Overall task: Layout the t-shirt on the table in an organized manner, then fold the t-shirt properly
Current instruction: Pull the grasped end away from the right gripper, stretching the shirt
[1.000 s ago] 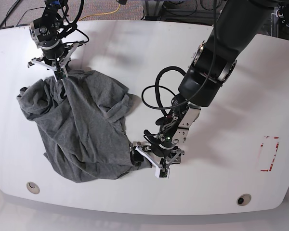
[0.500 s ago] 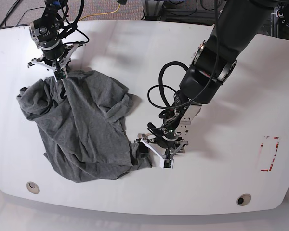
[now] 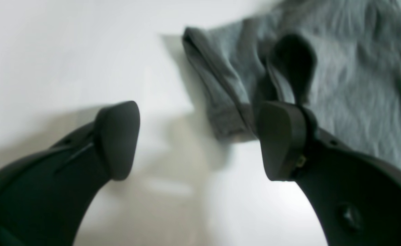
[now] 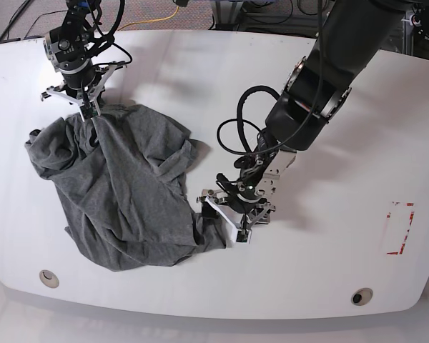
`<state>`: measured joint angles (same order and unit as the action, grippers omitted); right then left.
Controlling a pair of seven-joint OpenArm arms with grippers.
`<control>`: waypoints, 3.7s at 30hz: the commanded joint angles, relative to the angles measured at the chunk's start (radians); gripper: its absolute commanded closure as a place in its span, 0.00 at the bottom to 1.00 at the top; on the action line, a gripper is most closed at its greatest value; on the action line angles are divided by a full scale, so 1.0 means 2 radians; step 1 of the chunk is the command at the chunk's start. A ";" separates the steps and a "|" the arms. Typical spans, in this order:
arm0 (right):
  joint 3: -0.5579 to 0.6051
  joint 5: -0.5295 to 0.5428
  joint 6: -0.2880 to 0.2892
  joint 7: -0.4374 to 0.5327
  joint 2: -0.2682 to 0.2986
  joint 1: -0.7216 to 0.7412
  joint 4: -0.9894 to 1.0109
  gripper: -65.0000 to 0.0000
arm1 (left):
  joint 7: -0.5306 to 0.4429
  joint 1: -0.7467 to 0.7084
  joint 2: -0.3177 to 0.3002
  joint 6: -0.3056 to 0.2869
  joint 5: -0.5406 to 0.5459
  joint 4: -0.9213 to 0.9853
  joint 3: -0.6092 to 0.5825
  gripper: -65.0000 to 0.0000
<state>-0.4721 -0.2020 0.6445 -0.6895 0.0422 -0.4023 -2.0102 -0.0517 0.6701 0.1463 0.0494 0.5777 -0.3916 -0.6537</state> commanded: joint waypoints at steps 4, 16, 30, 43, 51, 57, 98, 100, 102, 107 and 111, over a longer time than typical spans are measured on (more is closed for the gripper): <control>-0.002 0.005 -0.003 0.008 0.004 0.001 -0.008 1.00 | -0.008 0.015 0.005 -0.003 0.003 -0.006 -0.015 0.42; -0.002 0.005 -0.003 0.008 0.003 0.001 -0.009 1.00 | -0.008 0.011 0.005 -0.001 0.000 -0.006 -0.014 0.80; -0.002 0.005 -0.003 0.008 0.003 0.001 -0.009 1.00 | -0.008 0.010 0.005 0.026 0.000 -0.011 -0.014 1.00; -0.002 0.005 -0.002 0.008 0.002 -0.003 -0.009 1.00 | 0.017 -0.058 -0.057 0.025 0.000 -0.142 -0.013 1.00; -0.002 0.005 0.000 0.008 0.002 -0.009 -0.009 1.00 | 0.073 -0.131 -0.146 0.026 0.002 -0.291 -0.010 1.00; -0.002 0.005 0.016 0.008 0.002 -0.009 -0.009 1.00 | 0.090 -0.189 -0.209 0.052 0.002 -0.391 0.018 1.00; -0.002 0.003 0.016 0.008 0.049 0.093 -0.012 1.00 | 0.190 -0.431 -0.423 0.051 -0.001 -0.748 0.405 1.00; -0.002 0.005 0.016 0.008 0.055 0.098 -0.012 1.00 | 0.190 -0.430 -0.423 0.051 0.000 -0.753 0.412 1.00; -0.002 0.005 0.016 0.008 0.062 0.103 -0.012 1.00 | 0.190 -0.430 -0.423 0.051 0.000 -0.759 0.425 1.00; -0.002 0.005 0.016 0.008 0.081 0.122 -0.012 1.00 | 0.190 -0.420 -0.423 0.051 0.000 -0.768 0.451 1.00; -0.002 0.005 0.016 0.008 0.092 0.141 -0.012 1.00 | 0.190 -0.383 -0.432 0.051 0.000 -0.769 0.452 1.00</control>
<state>-0.4717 -0.1944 0.6849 -0.6922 0.2020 -0.1486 -2.0125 0.3676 -0.1486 -0.6811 0.1474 0.5850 -1.9110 0.2386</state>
